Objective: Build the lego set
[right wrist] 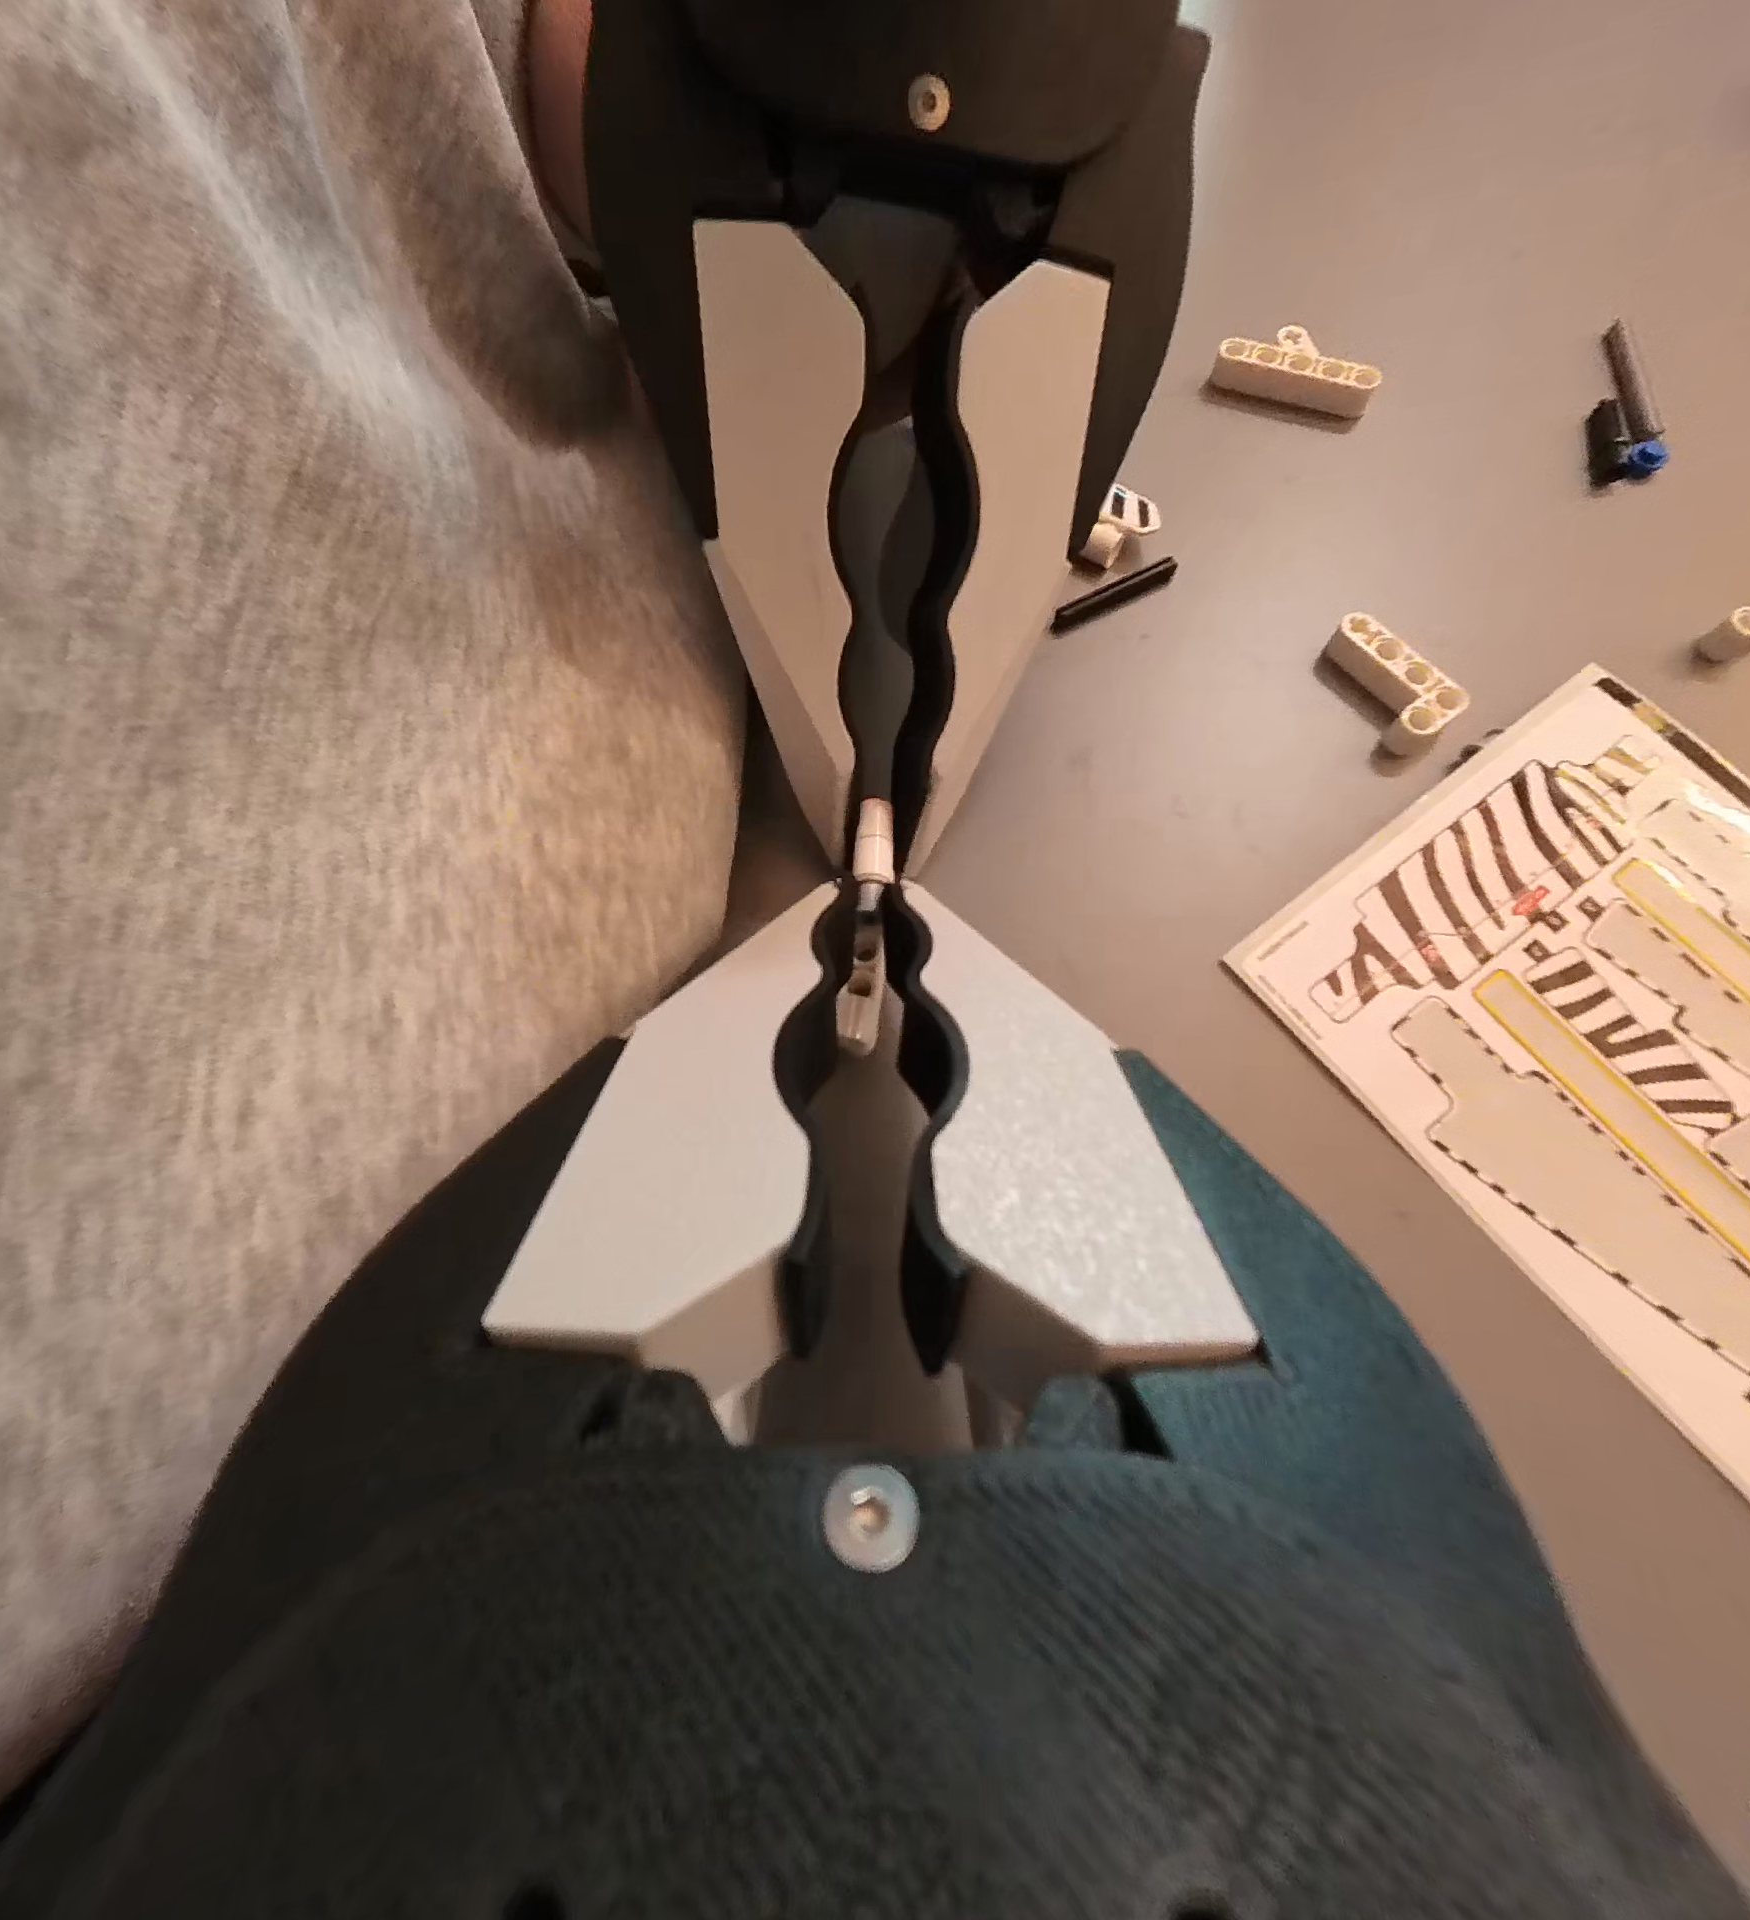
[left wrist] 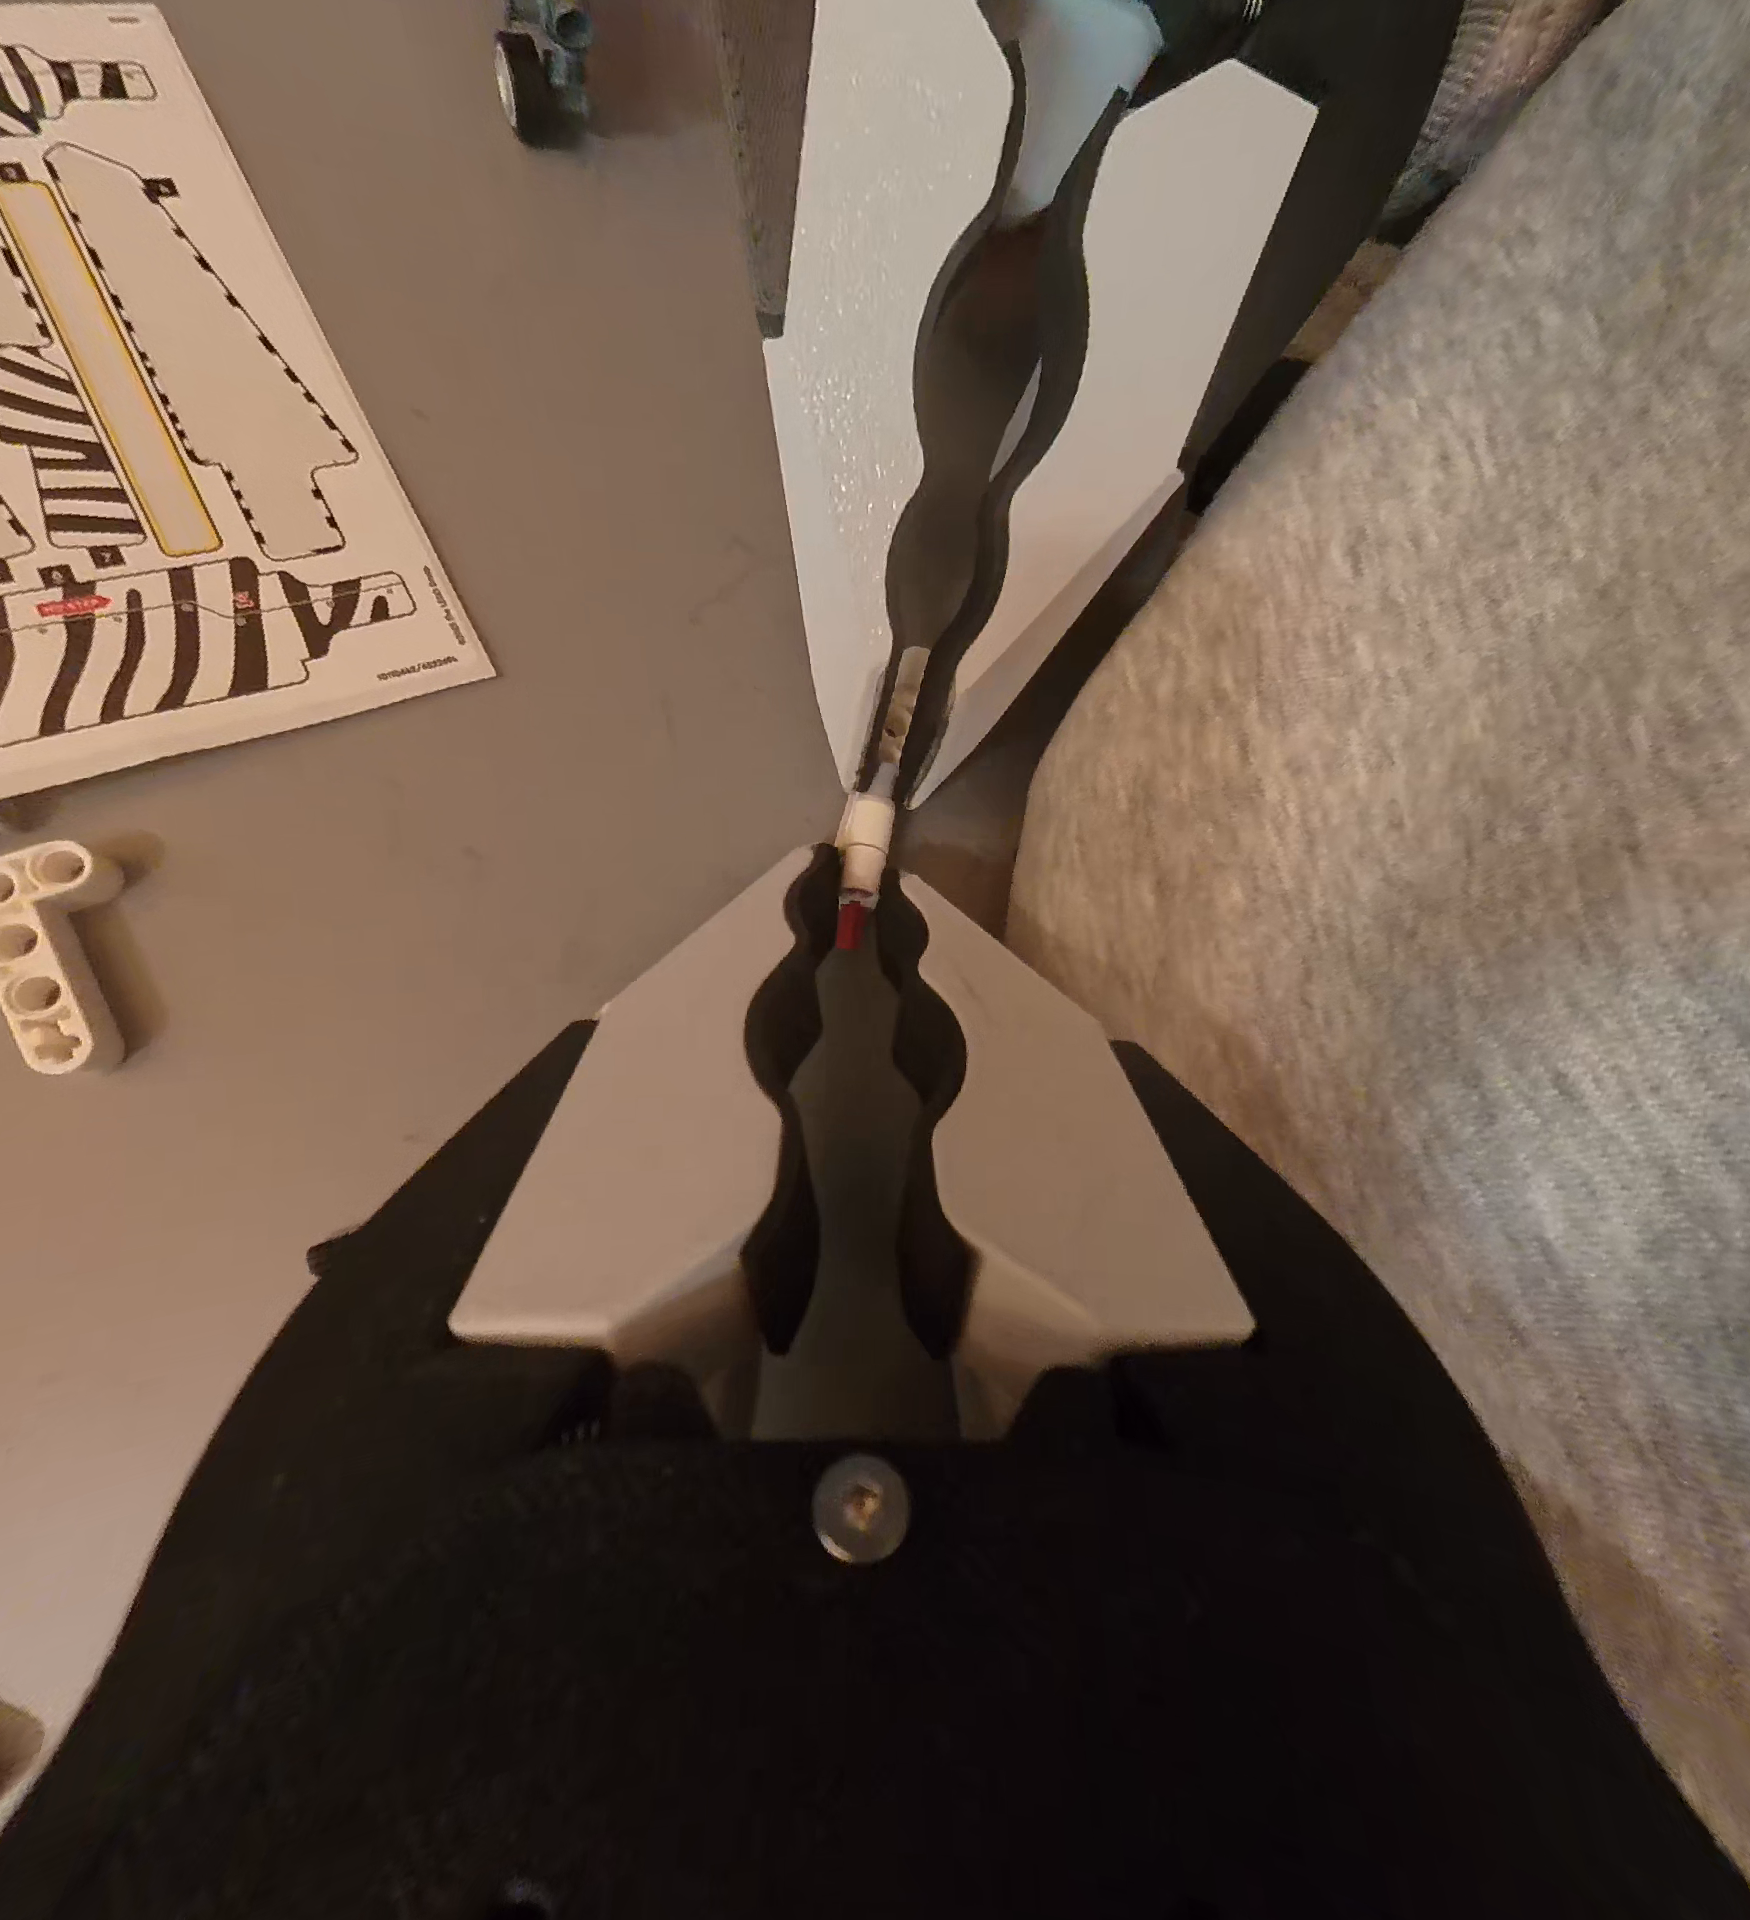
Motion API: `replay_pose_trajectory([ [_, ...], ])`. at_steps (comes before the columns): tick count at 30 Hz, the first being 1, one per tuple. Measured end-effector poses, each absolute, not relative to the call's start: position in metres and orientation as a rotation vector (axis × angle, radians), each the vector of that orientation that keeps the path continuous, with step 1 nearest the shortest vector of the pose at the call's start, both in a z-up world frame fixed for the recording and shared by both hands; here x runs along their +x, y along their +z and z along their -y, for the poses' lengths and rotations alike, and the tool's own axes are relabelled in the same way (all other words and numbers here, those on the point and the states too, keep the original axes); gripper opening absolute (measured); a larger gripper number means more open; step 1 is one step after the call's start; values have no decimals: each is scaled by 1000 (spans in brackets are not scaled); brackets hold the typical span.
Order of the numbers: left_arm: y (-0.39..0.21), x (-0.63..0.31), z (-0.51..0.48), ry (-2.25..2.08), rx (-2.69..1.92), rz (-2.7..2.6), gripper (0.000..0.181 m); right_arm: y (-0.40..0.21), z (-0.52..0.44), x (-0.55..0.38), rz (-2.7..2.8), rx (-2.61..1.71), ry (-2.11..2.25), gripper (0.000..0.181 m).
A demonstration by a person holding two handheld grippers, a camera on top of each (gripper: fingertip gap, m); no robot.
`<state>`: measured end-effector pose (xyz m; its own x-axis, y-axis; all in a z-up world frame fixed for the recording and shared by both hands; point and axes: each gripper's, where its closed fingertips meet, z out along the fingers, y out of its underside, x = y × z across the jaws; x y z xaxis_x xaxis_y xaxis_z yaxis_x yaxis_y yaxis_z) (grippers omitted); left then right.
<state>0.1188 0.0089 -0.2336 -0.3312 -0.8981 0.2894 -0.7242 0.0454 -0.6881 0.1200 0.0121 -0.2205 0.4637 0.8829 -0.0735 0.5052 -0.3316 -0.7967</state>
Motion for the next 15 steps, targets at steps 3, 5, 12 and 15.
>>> replay_pose_trajectory([
  [3,-235,118,-10,-1165,-1696,-2098,9,-222,-11,123,1148,-2010,684,4],
  [5,-234,109,-33,-1093,-1737,-2027,8,-221,-11,148,1062,-2056,700,4],
  [12,-234,105,-32,-1070,-1726,-2139,8,-220,-14,139,1074,-2049,708,4],
  [15,-233,107,-32,-1134,-1745,-2104,8,-218,-15,140,1053,-2037,706,4],
])
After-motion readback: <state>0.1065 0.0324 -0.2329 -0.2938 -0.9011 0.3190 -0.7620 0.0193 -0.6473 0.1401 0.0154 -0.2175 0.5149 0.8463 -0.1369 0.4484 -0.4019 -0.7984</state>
